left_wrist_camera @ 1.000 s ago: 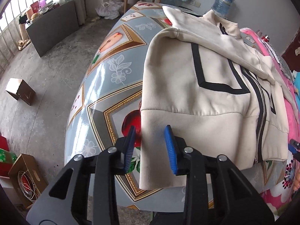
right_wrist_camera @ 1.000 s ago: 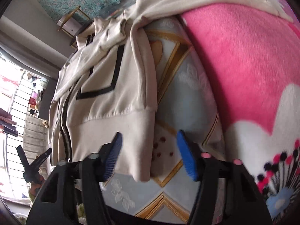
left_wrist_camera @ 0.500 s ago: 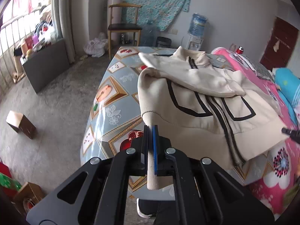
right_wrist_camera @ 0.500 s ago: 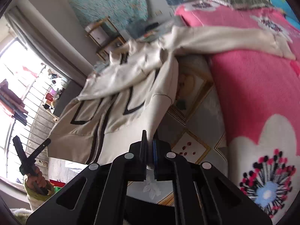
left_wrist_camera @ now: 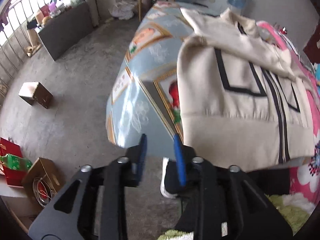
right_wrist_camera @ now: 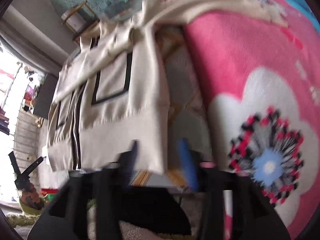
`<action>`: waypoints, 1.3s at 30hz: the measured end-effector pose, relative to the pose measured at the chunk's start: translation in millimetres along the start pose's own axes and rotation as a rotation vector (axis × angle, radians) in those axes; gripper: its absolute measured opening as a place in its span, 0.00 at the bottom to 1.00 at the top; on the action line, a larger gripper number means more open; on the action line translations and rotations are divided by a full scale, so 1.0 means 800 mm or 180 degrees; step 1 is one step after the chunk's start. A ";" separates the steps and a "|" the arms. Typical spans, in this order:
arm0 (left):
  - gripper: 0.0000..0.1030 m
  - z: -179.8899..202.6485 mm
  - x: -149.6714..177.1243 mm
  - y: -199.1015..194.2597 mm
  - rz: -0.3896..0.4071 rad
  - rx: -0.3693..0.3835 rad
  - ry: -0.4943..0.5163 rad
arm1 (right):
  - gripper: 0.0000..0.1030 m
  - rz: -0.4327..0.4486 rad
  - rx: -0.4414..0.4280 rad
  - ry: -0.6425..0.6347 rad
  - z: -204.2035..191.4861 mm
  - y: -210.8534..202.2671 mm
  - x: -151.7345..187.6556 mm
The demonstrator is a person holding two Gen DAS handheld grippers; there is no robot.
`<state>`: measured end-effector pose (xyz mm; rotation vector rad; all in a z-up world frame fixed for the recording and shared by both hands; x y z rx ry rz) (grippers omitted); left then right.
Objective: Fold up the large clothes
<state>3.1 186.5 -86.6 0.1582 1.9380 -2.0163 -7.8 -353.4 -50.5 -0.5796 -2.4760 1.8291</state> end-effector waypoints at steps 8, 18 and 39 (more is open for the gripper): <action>0.61 0.107 -0.111 0.007 0.0326 0.0085 0.0327 | 0.65 0.0599 -0.0234 0.0754 0.103 -0.025 -0.135; 0.66 0.221 -0.249 0.077 0.0402 0.0019 0.0486 | 0.65 0.1200 -0.0463 0.2434 0.334 -0.006 -0.263; 0.60 0.203 -0.272 0.133 0.0304 -0.0121 0.0424 | 0.08 0.2198 0.0103 0.0972 0.158 -0.194 -0.378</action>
Point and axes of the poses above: each gripper's, at about its wrist camera, not at the fingertips, and y roughly the way its jaws point, z to its right, x to its underside, the point moved 6 cm from there along y, roughly the way its jaws point, and after that the axes turned 8 degrees about -z, right-handed, at the moved point
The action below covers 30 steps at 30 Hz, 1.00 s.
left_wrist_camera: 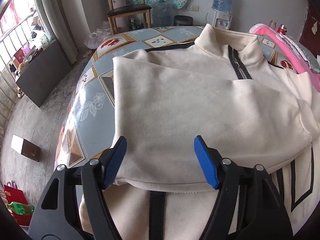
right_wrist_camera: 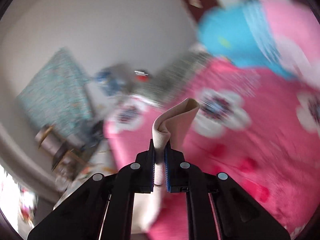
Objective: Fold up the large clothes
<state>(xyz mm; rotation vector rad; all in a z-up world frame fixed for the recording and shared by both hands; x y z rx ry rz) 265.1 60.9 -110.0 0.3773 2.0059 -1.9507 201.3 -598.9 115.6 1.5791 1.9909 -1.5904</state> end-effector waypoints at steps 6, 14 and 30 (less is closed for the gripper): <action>0.37 -0.016 0.008 0.001 -0.0075 0.0199 -0.0210 | 0.08 -0.0032 -0.0798 -0.1066 -0.239 -0.042 0.040; 0.20 -0.024 0.032 -0.033 0.0004 0.0497 -0.0257 | 0.10 -0.1066 -0.1455 -0.1940 -0.433 0.040 0.273; 0.20 0.032 -0.003 -0.048 -0.0190 0.1361 -0.0244 | 0.55 -0.2350 -0.1107 -0.1745 -0.243 0.099 0.446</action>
Point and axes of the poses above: each gripper's, at about its wrist camera, not at the fingertips, and y roughly the way its jaws point, z to its right, x to its underside, the point moved 6 cm from there along y, roughly the way its jaws point, and after that the axes turned 8 degrees about -z, right-handed, at the moved point
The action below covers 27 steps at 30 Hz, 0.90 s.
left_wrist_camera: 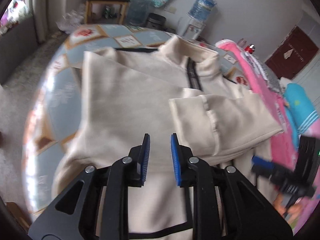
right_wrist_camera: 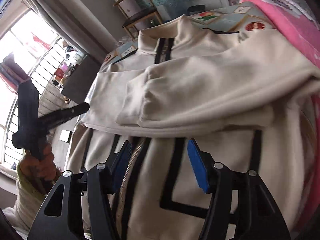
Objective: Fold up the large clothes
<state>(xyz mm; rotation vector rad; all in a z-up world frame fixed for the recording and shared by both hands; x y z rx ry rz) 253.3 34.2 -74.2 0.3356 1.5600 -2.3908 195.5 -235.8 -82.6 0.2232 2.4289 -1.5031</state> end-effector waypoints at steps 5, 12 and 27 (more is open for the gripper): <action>0.20 0.029 -0.017 0.069 -0.0345 0.0254 -0.0217 | 0.55 0.0063 0.0191 0.0086 0.040 -0.008 0.053; 0.20 0.045 -0.011 0.095 -0.0421 0.0068 -0.0285 | 0.55 0.0045 0.0112 0.0090 0.052 -0.004 0.067; 0.06 0.072 -0.004 0.098 -0.0293 -0.0911 0.0332 | 0.55 0.0003 0.0066 0.0264 0.043 -0.002 0.074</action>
Point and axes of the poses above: each gripper's, at about its wrist camera, not at the fingertips, and y roughly the way its jaws point, z to its right, x to its underside, the point moved 6 cm from there along y, roughly the way its jaws point, and after that the axes turned 8 degrees about -z, right-handed, at the moved point
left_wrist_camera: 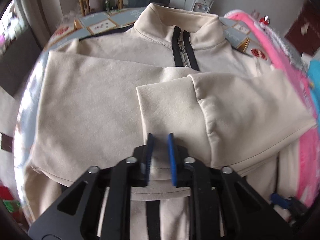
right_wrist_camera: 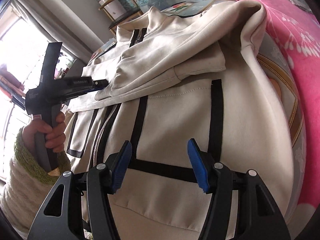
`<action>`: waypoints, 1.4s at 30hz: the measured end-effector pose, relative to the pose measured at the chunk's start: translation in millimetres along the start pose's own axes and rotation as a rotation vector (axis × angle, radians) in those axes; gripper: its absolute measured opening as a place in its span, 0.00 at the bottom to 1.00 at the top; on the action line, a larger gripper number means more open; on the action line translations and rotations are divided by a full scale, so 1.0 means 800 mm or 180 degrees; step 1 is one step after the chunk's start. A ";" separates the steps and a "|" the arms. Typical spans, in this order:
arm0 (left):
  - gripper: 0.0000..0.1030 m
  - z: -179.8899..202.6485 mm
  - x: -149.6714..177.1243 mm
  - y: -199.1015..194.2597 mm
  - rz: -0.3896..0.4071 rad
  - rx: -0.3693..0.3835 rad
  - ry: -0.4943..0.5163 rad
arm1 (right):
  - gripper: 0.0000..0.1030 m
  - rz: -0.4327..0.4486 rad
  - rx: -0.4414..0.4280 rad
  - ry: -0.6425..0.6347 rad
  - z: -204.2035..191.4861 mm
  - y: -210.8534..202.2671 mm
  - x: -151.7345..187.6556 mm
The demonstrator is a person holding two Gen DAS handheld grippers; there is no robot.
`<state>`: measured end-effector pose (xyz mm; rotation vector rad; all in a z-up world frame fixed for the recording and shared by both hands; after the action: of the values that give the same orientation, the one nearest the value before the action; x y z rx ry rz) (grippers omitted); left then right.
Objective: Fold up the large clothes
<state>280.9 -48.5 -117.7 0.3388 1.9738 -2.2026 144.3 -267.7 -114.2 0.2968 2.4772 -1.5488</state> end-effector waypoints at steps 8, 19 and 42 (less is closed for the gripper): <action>0.00 -0.010 -0.016 -0.080 0.0535 0.0224 0.0098 | 0.55 0.0200 0.0157 0.0043 -0.005 -0.028 0.000; 0.00 -0.143 -0.018 -0.094 0.0476 0.0350 -0.0352 | 0.55 0.0061 0.0392 0.0184 0.019 -0.007 0.004; 0.12 -0.192 -0.008 -0.016 -0.0026 0.0266 -0.0575 | 0.55 0.0007 0.0520 0.0280 0.025 -0.014 0.009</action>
<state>292.8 105.7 -118.7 0.1366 1.7970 -2.2377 135.7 -290.5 -115.2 0.4014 2.4165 -1.7777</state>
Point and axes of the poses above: each gripper's, at about its wrist camera, not at the fingertips, and y roughly the way its jaws point, z to its right, x to its underside, the point moved 6 cm from there along y, roughly the way its jaws point, and after that the axes turned 8 degrees about -z, right-handed, at the moved point
